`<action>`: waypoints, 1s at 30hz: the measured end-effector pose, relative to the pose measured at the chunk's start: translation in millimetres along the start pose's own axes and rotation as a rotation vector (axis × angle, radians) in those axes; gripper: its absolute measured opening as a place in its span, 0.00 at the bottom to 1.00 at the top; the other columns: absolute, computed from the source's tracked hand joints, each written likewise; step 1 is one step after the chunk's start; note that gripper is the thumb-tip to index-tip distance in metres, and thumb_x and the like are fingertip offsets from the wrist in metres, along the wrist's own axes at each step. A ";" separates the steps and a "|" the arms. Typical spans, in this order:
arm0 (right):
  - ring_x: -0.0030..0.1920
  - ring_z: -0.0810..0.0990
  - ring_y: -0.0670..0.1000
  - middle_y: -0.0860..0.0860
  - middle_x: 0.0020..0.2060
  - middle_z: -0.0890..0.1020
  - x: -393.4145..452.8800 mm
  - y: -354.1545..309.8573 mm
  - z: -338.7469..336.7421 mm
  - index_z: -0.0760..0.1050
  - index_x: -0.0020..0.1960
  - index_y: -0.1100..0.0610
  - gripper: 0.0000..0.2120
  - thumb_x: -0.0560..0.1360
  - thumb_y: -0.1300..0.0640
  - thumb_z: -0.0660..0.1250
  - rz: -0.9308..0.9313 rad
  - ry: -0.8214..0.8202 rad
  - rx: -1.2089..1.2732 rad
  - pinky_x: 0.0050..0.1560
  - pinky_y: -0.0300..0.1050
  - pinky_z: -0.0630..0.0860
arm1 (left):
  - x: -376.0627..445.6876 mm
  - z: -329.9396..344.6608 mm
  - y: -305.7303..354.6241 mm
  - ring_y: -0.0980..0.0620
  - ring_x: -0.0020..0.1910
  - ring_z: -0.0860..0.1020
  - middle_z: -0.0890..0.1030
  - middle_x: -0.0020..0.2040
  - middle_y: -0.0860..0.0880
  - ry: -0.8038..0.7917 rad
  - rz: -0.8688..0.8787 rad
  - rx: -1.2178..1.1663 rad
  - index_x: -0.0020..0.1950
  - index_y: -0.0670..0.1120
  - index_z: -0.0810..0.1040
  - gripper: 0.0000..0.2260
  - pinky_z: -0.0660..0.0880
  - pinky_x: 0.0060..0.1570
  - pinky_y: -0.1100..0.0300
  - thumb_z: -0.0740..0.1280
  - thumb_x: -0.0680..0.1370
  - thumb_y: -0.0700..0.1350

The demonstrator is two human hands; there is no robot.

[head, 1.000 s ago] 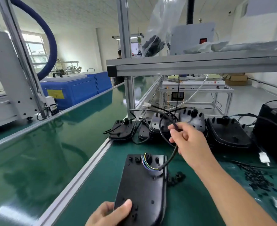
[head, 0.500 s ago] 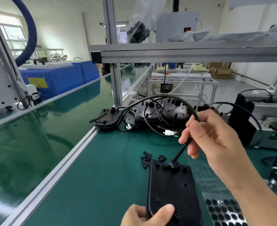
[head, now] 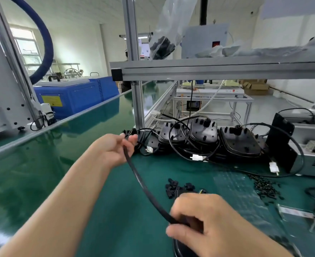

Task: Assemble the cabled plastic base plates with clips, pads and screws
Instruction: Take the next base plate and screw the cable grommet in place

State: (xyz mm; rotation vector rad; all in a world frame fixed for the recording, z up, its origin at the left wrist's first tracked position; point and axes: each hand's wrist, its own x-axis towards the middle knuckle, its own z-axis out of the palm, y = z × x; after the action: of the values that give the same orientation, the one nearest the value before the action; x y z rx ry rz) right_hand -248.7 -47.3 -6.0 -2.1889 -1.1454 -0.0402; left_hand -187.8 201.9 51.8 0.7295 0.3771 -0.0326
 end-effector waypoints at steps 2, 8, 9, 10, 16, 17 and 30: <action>0.39 0.76 0.43 0.45 0.41 0.78 7.3 0.6 3.6 0.76 0.44 0.48 0.24 0.68 0.27 0.61 0.087 -0.072 0.025 0.39 0.34 0.69 | 5.6 5.7 0.0 0.57 0.16 0.69 0.73 0.24 0.46 0.033 -0.009 0.132 0.51 0.38 0.71 0.09 0.61 0.14 0.71 0.52 0.83 0.38; 0.42 0.84 0.52 0.55 0.44 0.86 78.3 -0.8 1.2 0.80 0.52 0.56 0.36 0.67 0.28 0.53 0.449 0.036 0.903 0.44 0.47 0.81 | -0.6 20.1 -24.0 0.48 0.52 0.82 0.84 0.53 0.47 -0.206 0.058 0.481 0.53 0.47 0.73 0.06 0.75 0.50 0.52 0.57 0.81 0.43; 0.40 0.85 0.53 0.57 0.42 0.85 90.3 -6.5 2.7 0.79 0.54 0.58 0.36 0.68 0.29 0.54 0.469 0.040 1.008 0.41 0.47 0.82 | -2.3 21.7 -28.3 0.48 0.50 0.81 0.84 0.54 0.47 -0.220 0.074 0.526 0.55 0.46 0.74 0.06 0.76 0.49 0.52 0.59 0.80 0.43; 0.36 0.84 0.53 0.57 0.38 0.84 100.1 -12.2 4.6 0.78 0.54 0.59 0.32 0.72 0.31 0.55 0.480 0.063 1.076 0.36 0.45 0.81 | -3.4 23.1 -30.5 0.48 0.49 0.81 0.83 0.54 0.46 -0.210 0.090 0.570 0.54 0.45 0.75 0.06 0.75 0.49 0.52 0.61 0.79 0.43; 0.15 0.62 0.43 0.50 0.22 0.71 122.6 -42.2 15.6 0.70 0.37 0.55 0.16 0.81 0.54 0.53 0.471 0.120 0.880 0.20 0.29 0.59 | 3.1 35.4 9.6 0.56 0.24 0.74 0.76 0.27 0.51 -0.101 0.032 0.367 0.44 0.40 0.78 0.13 0.74 0.34 0.63 0.59 0.81 0.47; 0.14 0.63 0.44 0.52 0.22 0.71 122.4 -47.7 19.6 0.69 0.36 0.56 0.16 0.81 0.55 0.53 0.471 0.111 0.809 0.20 0.29 0.59 | 8.1 38.5 18.3 0.58 0.21 0.70 0.72 0.25 0.53 -0.055 0.056 0.322 0.47 0.40 0.77 0.12 0.73 0.30 0.65 0.59 0.82 0.47; 0.47 0.75 0.61 0.52 0.40 0.73 108.3 -76.0 28.0 0.61 0.35 0.52 0.18 0.82 0.47 0.50 0.316 0.223 0.224 0.46 0.51 0.70 | 52.8 34.0 66.0 0.58 0.21 0.75 0.75 0.25 0.53 0.197 0.158 0.180 0.42 0.45 0.73 0.07 0.75 0.35 0.62 0.60 0.80 0.41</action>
State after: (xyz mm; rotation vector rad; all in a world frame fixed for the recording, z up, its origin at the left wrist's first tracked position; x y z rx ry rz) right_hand -245.7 77.1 47.0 -2.0778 -0.6415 -0.0183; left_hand -117.1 234.3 99.1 0.9423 0.5081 0.1572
